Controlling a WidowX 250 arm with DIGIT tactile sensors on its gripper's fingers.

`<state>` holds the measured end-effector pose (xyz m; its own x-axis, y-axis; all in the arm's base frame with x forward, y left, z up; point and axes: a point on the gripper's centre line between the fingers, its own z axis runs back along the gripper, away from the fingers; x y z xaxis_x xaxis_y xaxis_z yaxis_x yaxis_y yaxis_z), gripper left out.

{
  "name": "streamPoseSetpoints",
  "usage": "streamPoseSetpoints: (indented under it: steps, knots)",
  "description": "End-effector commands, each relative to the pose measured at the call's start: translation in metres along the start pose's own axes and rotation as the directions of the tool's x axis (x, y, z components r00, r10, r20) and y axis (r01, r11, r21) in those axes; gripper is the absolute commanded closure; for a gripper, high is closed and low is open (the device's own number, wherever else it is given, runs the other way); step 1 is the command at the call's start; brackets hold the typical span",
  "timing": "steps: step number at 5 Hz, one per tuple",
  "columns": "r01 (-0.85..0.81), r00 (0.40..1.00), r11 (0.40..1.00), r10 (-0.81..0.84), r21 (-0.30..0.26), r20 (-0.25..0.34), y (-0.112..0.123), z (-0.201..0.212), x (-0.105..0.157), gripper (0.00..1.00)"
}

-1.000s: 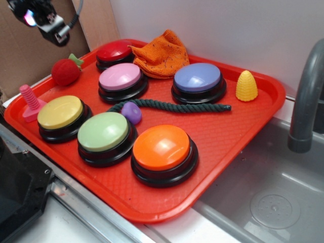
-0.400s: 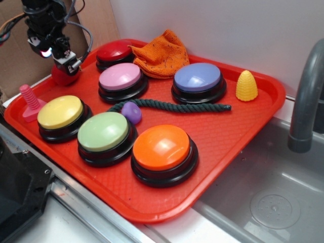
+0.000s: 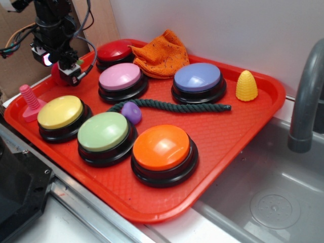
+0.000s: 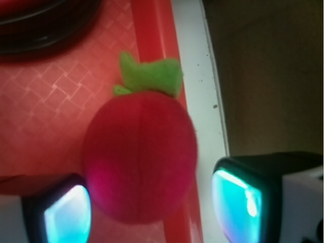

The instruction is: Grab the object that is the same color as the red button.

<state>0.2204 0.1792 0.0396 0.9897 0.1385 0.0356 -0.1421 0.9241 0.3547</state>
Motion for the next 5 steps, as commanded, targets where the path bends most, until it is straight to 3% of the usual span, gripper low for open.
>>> streamPoseSetpoints:
  steps: [1, 2, 3, 4, 5]
  knots:
    - [-0.049, 0.998, 0.999, 0.049, 0.002, 0.050, 0.004, 0.001, 0.016, 0.00]
    - [-0.103, 0.992, 0.995, 0.103, -0.008, 0.071, 0.006, 0.002, 0.015, 1.00]
    - [-0.176, 0.982, 0.983, 0.178, -0.046, 0.059, 0.007, 0.013, 0.012, 1.00]
    - [-0.299, 0.951, 0.946, 0.306, -0.124, 0.050, 0.002, 0.040, 0.010, 1.00]
    - [-0.343, 0.936, 0.916, 0.351, -0.209, 0.003, -0.013, 0.084, 0.010, 1.00]
